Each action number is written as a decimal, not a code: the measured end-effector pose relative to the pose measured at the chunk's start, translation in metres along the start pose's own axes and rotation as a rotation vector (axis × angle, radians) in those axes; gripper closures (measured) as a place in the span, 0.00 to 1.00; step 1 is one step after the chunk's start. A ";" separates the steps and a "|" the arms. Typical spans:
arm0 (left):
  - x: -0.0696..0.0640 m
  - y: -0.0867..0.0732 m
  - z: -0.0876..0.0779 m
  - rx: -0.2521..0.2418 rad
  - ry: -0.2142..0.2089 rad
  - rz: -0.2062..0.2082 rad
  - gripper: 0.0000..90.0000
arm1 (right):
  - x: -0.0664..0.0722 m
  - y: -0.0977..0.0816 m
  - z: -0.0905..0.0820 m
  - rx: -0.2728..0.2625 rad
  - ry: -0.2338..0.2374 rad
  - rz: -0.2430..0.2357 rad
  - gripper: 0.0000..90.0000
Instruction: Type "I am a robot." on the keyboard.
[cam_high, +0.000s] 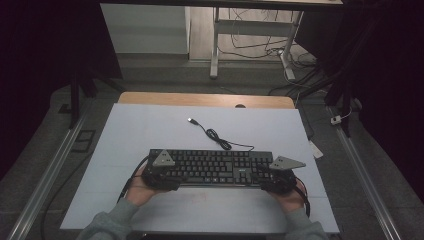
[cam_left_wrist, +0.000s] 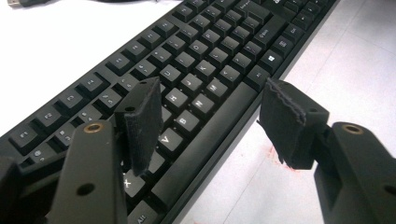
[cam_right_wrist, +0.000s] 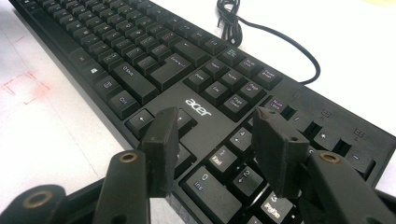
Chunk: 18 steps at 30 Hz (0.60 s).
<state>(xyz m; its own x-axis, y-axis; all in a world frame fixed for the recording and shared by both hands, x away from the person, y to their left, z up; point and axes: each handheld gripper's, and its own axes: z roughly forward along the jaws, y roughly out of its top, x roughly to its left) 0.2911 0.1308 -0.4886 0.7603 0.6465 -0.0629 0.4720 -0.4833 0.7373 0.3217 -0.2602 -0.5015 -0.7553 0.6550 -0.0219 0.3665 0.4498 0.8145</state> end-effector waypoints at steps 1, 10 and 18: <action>0.000 0.000 0.001 0.002 -0.001 0.005 0.44 | 0.000 0.000 0.000 0.000 0.000 0.000 0.57; -0.004 -0.003 0.010 0.031 -0.009 0.033 0.58 | 0.000 0.000 0.000 0.000 0.003 -0.002 0.57; -0.001 -0.009 0.026 0.082 0.000 0.043 0.86 | 0.000 0.000 0.000 0.000 0.002 -0.001 0.57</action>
<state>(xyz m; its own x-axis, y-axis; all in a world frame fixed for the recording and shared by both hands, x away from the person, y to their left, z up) 0.2976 0.1185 -0.5125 0.7805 0.6242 -0.0329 0.4741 -0.5569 0.6820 0.3218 -0.2604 -0.5016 -0.7567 0.6534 -0.0212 0.3657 0.4500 0.8147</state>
